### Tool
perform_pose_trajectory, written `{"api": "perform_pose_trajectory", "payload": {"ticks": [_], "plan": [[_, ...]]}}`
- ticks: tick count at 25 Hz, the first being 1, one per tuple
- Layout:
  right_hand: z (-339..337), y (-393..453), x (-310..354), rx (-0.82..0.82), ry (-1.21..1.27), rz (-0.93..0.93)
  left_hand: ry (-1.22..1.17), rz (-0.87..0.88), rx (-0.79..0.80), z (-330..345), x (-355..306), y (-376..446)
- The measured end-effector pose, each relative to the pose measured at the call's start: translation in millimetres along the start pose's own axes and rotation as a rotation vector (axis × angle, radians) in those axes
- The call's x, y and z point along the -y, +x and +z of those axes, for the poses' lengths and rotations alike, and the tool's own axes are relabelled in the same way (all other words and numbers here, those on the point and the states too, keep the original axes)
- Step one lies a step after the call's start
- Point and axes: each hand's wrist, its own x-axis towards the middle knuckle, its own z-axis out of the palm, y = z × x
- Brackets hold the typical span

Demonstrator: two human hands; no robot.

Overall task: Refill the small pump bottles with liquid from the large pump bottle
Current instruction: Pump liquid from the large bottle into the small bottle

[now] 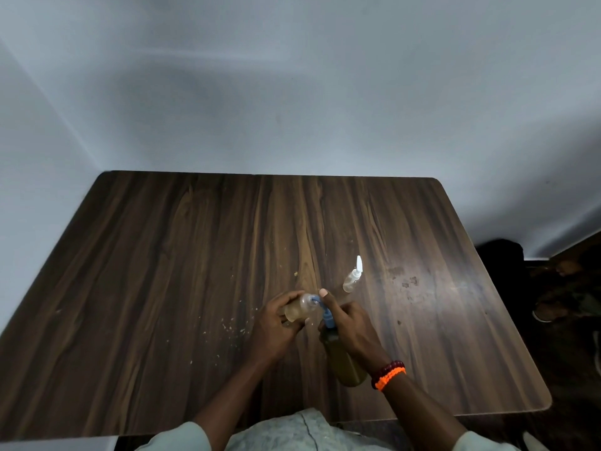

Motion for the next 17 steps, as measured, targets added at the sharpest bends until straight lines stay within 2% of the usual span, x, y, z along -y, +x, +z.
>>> {"api": "perform_pose_trajectory", "payload": {"ticks": [5,17], "plan": [[0.2,1.1,-0.2,0.05,-0.038,-0.012,0.0,-0.014,0.028,0.5,3.8,-0.6],[1.1,2.1,-1.0,0.017,-0.046,0.014,-0.012,-0.021,0.036,-0.4,2.8,-1.4]]}}
